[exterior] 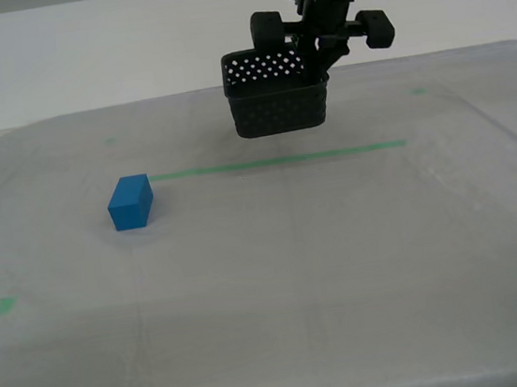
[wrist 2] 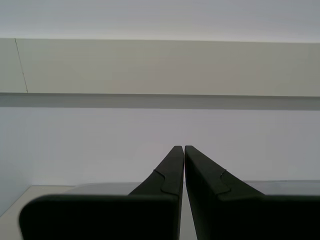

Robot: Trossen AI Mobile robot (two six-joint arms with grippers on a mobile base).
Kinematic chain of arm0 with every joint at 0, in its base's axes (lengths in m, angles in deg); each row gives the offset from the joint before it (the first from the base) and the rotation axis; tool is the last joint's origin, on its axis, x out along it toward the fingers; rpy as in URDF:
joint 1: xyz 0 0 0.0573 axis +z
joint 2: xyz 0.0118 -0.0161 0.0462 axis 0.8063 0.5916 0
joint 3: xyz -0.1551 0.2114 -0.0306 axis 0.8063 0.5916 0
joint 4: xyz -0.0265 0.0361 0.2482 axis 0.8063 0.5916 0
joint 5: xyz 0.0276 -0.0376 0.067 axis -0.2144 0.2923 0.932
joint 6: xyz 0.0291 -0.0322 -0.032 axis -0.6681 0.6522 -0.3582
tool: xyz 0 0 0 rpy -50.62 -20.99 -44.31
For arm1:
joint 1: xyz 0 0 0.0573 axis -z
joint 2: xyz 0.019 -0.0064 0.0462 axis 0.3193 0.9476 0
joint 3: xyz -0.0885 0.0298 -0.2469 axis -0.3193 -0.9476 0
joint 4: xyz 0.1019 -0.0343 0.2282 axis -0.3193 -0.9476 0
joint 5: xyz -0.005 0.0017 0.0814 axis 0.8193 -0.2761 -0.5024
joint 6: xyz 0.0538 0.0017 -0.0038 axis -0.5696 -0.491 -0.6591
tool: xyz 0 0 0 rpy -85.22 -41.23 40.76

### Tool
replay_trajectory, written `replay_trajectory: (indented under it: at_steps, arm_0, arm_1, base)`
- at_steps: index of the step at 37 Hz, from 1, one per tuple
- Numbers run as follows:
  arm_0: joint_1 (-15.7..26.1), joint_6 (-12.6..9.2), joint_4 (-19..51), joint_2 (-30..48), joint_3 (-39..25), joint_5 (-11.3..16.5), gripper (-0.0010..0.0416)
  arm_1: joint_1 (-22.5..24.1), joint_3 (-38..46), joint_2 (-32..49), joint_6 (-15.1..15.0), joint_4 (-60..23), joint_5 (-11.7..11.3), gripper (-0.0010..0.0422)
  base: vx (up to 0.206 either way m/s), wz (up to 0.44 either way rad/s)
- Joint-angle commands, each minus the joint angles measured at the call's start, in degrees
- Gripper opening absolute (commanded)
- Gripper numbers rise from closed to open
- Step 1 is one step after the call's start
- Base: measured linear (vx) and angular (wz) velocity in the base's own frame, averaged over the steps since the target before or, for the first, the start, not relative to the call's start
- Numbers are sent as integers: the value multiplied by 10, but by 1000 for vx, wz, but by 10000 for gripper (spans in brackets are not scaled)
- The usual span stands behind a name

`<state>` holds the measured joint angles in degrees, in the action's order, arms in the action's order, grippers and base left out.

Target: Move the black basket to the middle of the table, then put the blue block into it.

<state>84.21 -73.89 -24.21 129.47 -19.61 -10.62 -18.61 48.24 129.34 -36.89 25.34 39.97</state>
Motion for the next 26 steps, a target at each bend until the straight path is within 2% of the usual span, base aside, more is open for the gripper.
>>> replay_trajectory:
  at_steps: [1,9,15,26]
  arm_0:
    - [1,-9,-18,-12,31,1,-1]
    - [4,-16,-33,-13,69,1,-1]
    - [8,-39,-61,-13,95,1,0]
    - [14,-55,-132,-13,149,0,0]
  arm_1:
    - [0,0,0,-1,2,0,0]
    - [0,0,0,-1,2,0,0]
    - [0,0,0,-1,2,0,0]
    - [0,0,0,-1,2,0,0]
  base:
    - [0,0]
    - [0,0]
    - [0,0]
    - [0,0]
